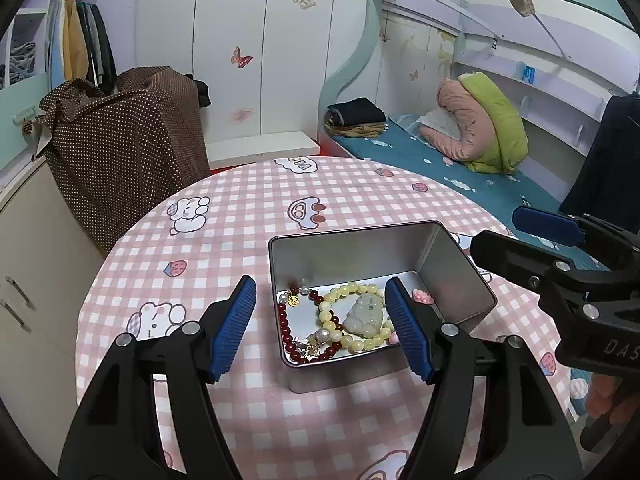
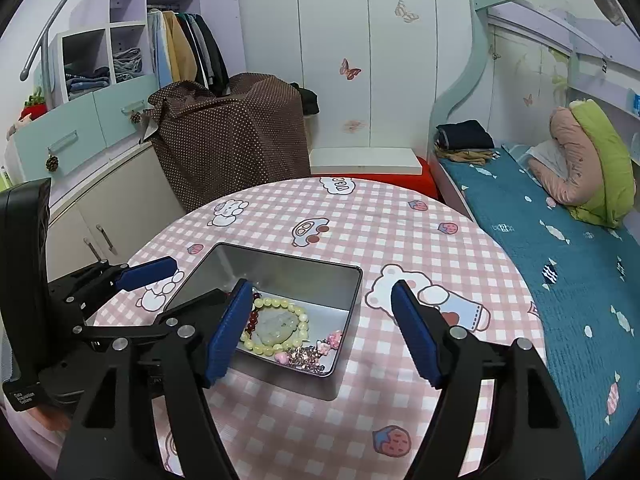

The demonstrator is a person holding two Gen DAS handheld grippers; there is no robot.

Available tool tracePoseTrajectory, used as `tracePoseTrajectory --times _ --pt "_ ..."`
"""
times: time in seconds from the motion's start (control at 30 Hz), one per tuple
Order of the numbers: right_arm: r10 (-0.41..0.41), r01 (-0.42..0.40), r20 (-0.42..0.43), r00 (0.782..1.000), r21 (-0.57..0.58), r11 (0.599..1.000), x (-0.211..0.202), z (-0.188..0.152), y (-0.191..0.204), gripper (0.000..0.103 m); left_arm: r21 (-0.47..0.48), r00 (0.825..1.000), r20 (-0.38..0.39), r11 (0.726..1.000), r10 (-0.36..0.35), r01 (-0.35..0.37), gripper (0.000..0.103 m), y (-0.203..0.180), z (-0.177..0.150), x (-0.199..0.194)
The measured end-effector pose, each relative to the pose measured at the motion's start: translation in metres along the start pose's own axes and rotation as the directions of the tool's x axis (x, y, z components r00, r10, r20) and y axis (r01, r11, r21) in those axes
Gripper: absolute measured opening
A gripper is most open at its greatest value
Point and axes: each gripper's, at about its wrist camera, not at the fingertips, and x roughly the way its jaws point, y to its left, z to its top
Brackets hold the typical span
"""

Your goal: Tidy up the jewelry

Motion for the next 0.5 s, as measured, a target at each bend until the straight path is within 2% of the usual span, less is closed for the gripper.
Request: tracePoseTrajectory --times 0.23,0.5 --pt "-0.013 0.013 0.029 0.999 0.001 1.000 -0.015 0.000 0.002 0.076 -0.009 1.000 0.026 1.000 0.013 -0.012 0.073 -0.001 0.001 -0.015" --pt "-0.037 0.036 0.081 0.996 0.010 0.999 -0.041 -0.001 0.002 0.086 -0.017 0.997 0.074 1.000 0.027 -0.026 0.084 -0.007 0.002 -0.041"
